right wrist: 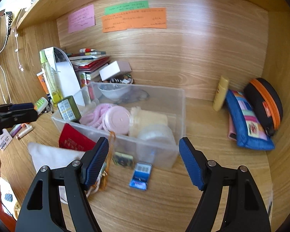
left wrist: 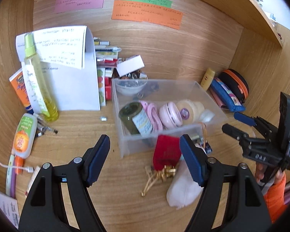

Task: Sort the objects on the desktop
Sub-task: 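Withdraw both grippers from the box toward the remaining items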

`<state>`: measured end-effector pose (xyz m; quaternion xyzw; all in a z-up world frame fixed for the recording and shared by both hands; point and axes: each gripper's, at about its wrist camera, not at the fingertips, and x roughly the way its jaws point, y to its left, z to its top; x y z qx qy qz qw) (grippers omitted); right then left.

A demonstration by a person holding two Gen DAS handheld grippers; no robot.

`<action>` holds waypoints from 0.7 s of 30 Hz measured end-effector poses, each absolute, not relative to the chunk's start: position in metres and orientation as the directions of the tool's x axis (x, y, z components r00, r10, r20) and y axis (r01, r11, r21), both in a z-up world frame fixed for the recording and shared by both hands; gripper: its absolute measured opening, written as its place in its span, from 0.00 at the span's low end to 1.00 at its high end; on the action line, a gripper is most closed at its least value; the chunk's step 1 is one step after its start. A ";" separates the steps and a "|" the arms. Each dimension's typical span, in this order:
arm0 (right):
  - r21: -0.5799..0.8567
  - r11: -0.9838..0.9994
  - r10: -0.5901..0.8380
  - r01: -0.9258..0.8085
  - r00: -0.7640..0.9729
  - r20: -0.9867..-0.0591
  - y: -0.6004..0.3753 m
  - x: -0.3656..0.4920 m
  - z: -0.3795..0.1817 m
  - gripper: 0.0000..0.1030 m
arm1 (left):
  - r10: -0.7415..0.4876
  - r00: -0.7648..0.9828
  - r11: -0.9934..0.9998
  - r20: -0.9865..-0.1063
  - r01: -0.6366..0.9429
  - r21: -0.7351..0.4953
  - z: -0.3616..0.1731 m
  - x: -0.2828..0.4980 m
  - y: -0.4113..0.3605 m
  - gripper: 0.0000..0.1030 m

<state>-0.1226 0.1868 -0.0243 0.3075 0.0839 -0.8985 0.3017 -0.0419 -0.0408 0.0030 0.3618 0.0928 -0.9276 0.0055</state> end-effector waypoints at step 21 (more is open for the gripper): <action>0.067 -0.815 -0.461 0.576 -0.573 -0.678 0.200 -0.112 -0.057 0.70 | 0.091 -0.687 -0.986 -0.721 0.038 -0.161 -0.022 -0.009 -0.018 0.72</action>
